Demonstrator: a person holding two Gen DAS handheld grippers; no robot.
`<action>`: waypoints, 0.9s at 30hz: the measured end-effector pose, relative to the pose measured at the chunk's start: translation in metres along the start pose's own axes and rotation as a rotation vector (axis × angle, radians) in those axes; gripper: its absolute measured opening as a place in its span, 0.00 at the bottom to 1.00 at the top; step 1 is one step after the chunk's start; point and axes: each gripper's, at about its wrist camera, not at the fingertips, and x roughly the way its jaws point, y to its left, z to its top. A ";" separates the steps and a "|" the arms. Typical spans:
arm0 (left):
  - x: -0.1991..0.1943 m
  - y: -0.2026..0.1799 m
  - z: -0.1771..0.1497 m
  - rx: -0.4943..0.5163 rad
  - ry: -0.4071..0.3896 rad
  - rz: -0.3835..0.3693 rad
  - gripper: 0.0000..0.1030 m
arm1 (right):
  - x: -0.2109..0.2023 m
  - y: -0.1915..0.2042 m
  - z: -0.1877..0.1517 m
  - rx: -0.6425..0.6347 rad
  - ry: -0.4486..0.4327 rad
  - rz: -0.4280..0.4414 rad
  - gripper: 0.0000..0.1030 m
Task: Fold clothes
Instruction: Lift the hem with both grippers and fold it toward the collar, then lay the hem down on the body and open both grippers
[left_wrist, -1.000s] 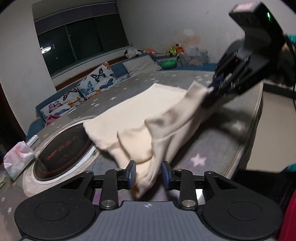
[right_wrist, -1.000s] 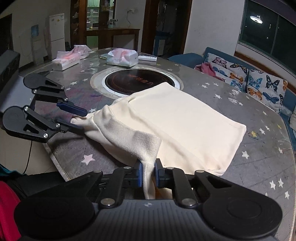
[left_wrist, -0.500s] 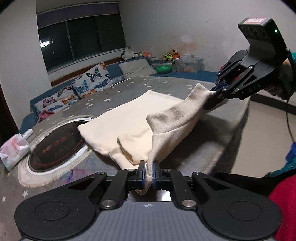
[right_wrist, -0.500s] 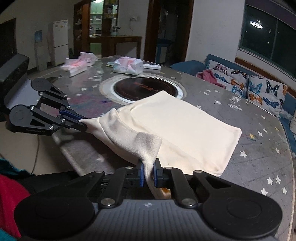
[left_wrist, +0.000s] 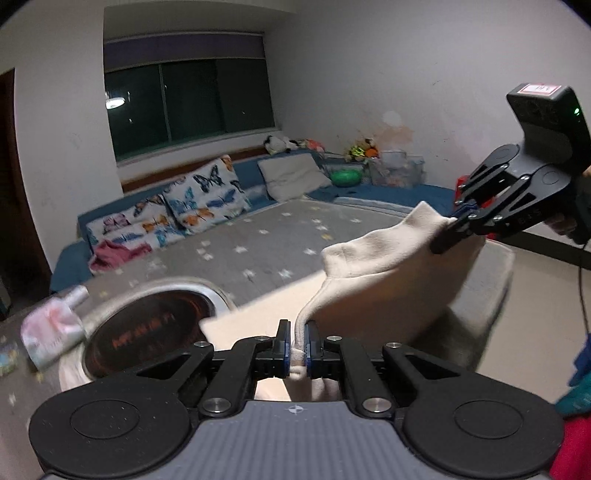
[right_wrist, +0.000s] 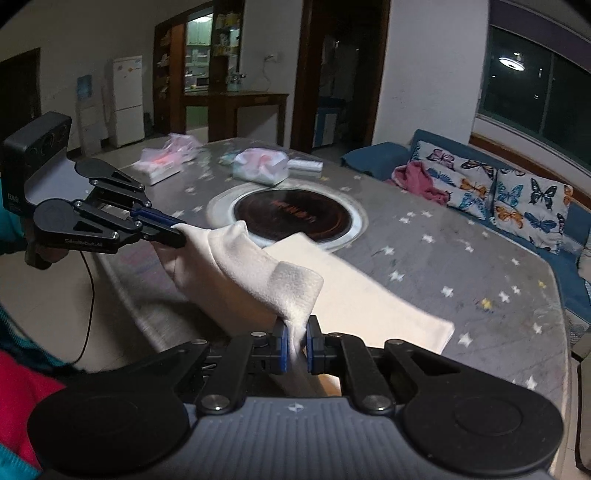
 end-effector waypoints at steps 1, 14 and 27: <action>0.009 0.005 0.006 0.004 -0.001 0.008 0.08 | 0.004 -0.008 0.005 0.005 -0.002 -0.006 0.08; 0.155 0.062 0.021 -0.026 0.120 0.096 0.07 | 0.121 -0.099 0.040 0.100 0.106 -0.091 0.08; 0.191 0.086 0.009 -0.187 0.177 0.179 0.20 | 0.169 -0.135 0.012 0.354 0.108 -0.208 0.21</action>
